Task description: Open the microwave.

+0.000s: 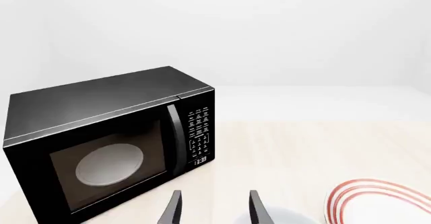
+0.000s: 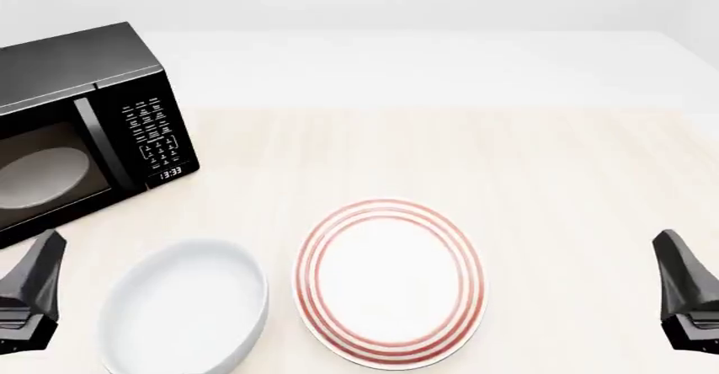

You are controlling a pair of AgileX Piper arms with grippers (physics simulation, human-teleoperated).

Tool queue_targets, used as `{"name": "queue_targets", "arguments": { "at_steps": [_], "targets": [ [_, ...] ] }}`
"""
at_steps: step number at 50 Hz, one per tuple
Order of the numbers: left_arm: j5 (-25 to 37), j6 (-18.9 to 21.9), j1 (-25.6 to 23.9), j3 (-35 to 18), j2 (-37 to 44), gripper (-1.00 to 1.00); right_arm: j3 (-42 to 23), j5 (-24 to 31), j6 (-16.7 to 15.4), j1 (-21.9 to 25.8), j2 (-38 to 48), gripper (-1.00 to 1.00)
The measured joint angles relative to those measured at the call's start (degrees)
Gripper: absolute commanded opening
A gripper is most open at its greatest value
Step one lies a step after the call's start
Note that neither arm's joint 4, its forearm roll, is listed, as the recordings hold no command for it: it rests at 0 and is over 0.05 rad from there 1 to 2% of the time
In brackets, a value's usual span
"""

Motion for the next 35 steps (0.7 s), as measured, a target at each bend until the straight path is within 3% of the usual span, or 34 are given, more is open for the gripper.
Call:
{"name": "queue_targets", "arguments": {
  "at_steps": [18, 35],
  "targets": [
    [-0.33, -0.08, 1.18, -0.29, 1.51, 1.00, -0.11, -0.06, -0.04, 0.01, 0.20, 1.00],
    [-3.47, 0.87, 2.23, -5.47, 11.97, 1.00, -0.11, -0.06, -0.04, 0.01, 0.22, 1.00]
  ]
}}
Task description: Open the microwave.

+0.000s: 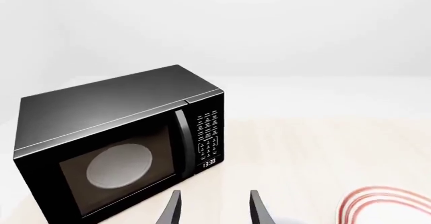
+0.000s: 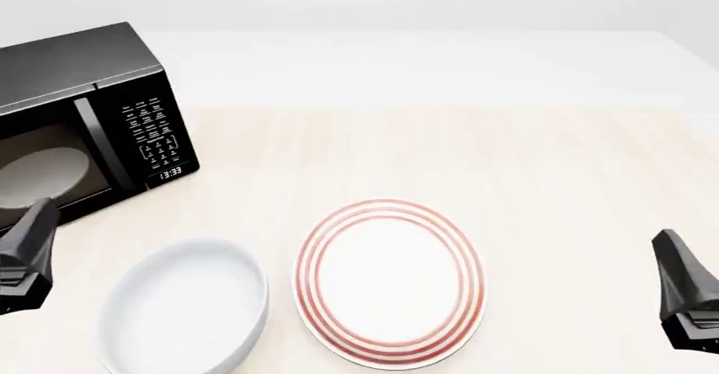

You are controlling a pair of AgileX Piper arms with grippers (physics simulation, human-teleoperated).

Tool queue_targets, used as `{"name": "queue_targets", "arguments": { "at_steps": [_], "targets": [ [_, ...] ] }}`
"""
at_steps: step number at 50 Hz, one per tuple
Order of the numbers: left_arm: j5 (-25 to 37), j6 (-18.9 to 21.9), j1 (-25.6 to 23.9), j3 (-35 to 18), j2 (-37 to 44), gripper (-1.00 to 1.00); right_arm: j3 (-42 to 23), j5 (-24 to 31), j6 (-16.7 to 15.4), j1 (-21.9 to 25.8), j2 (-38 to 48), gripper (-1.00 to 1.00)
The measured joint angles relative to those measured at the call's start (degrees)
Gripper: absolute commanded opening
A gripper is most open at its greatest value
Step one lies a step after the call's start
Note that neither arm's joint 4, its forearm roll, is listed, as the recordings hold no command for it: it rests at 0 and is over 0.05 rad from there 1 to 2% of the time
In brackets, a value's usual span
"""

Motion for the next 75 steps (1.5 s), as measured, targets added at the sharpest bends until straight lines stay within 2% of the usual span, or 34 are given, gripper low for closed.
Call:
{"name": "queue_targets", "arguments": {
  "at_steps": [32, 56, 75],
  "targets": [
    [-13.24, -3.36, 2.03, -2.72, 19.20, 1.00, 0.00, -0.02, 0.01, 0.00, 0.03, 1.00],
    [-22.83, -4.02, 2.42, -3.87, 32.49, 1.00, 0.00, -0.01, 0.00, -0.01, 0.03, 1.00],
    [-26.52, -3.37, 4.47, -4.90, 37.60, 1.00, 0.00, -0.01, 0.01, 0.00, 0.03, 1.00]
  ]
}}
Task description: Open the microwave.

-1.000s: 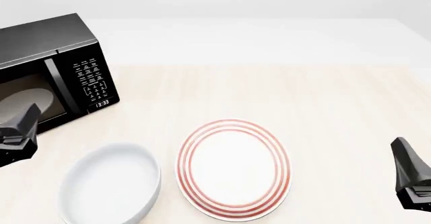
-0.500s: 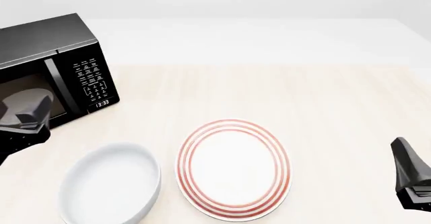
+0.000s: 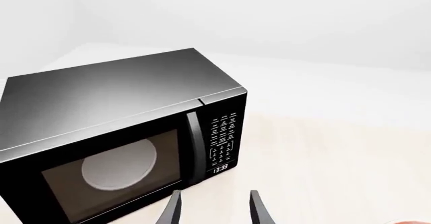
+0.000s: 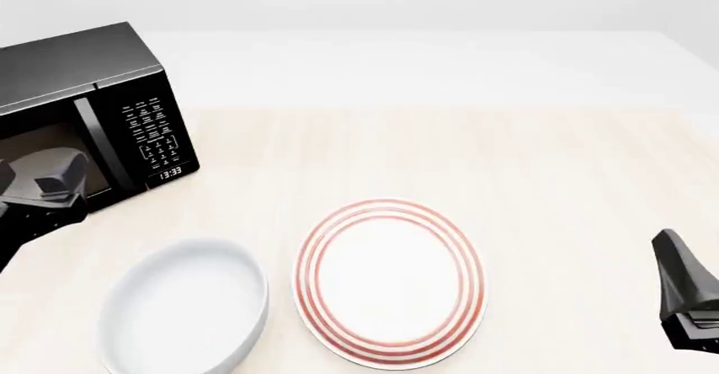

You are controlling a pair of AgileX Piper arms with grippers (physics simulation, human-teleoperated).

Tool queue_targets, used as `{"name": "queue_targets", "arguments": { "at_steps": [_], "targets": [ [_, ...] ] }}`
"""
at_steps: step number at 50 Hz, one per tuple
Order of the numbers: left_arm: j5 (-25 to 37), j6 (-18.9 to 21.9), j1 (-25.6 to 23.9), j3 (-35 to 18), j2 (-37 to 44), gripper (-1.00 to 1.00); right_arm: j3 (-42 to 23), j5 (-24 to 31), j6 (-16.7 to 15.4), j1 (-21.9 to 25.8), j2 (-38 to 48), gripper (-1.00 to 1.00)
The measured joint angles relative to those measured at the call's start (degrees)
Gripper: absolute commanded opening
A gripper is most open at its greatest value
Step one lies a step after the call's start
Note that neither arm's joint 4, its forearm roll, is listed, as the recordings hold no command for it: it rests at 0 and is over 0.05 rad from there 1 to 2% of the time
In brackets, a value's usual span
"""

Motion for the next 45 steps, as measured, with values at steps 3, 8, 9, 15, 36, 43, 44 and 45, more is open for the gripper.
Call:
{"name": "queue_targets", "arguments": {
  "at_steps": [3, 8, 9, 15, 36, 43, 44, 45],
  "targets": [
    [-0.27, 0.07, 0.18, -0.07, 0.34, 1.00, 0.00, 0.00, 0.00, 0.00, 0.00, 1.00],
    [-1.77, 0.02, 0.39, -0.17, 1.95, 1.00, 0.00, 0.00, 0.00, 0.00, 0.00, 1.00],
    [-2.17, -0.01, 0.43, -0.18, 2.37, 1.00, 0.00, 0.00, 0.00, 0.00, 0.00, 1.00],
    [-4.48, -0.23, 0.61, -0.37, 4.97, 1.00, 0.00, 0.00, 0.00, 0.00, 0.00, 1.00],
    [-7.54, -0.49, 0.59, -1.28, 9.12, 1.00, 0.00, 0.00, 0.00, 0.00, 0.00, 1.00],
    [-10.00, -0.57, 0.88, -2.55, 13.18, 1.00, 0.00, 0.00, 0.00, 0.00, 0.01, 1.00],
    [-10.32, -0.58, 0.96, -2.70, 13.70, 1.00, 0.00, 0.00, 0.00, 0.00, 0.00, 1.00],
    [-10.61, -0.59, 1.05, -2.83, 14.17, 1.00, 0.00, 0.00, 0.00, 0.00, 0.00, 1.00]
  ]
}}
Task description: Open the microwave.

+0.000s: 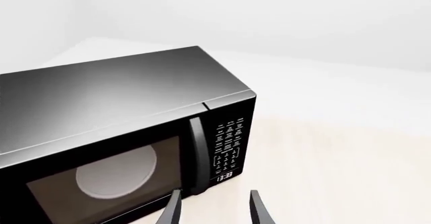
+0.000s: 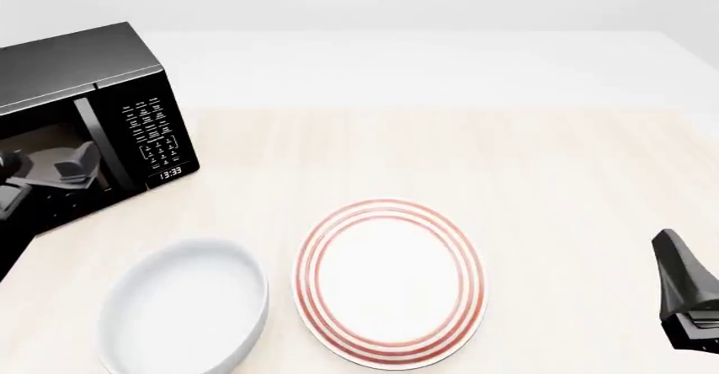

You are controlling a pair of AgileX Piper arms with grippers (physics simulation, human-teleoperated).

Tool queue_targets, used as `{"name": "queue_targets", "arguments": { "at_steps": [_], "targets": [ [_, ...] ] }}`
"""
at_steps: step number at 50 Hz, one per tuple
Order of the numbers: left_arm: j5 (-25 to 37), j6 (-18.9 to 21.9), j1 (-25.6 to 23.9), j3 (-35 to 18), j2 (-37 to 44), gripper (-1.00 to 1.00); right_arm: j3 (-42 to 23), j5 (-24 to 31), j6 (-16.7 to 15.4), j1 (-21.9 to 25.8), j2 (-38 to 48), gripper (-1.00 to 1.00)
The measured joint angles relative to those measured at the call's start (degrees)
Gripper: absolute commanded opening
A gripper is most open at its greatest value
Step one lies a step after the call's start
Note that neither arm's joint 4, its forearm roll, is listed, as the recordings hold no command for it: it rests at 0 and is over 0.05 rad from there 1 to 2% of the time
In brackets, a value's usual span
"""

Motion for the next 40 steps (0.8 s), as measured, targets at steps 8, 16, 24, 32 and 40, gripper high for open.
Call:
{"name": "queue_targets", "arguments": {
  "at_steps": [8, 16, 24, 32, 40],
  "targets": [
    [-1.64, -0.03, 0.50, -1.08, 2.98, 1.00, 0.00, 0.00, 0.00, 0.00, 0.00, 1.00],
    [-2.67, -0.07, 0.52, -2.22, 5.37, 1.00, 0.00, 0.00, 0.00, 0.00, 0.00, 1.00],
    [-2.83, -0.02, 0.18, -3.48, 7.15, 1.00, 0.00, 0.00, 0.00, 0.00, 0.00, 1.00],
    [-3.37, -0.05, 0.13, -4.54, 9.03, 1.00, 0.00, 0.00, 0.00, 0.00, -0.01, 1.00],
    [-3.93, -0.19, 0.23, -5.32, 10.64, 1.00, 0.00, 0.00, 0.00, 0.00, -0.01, 1.00]
  ]
}}
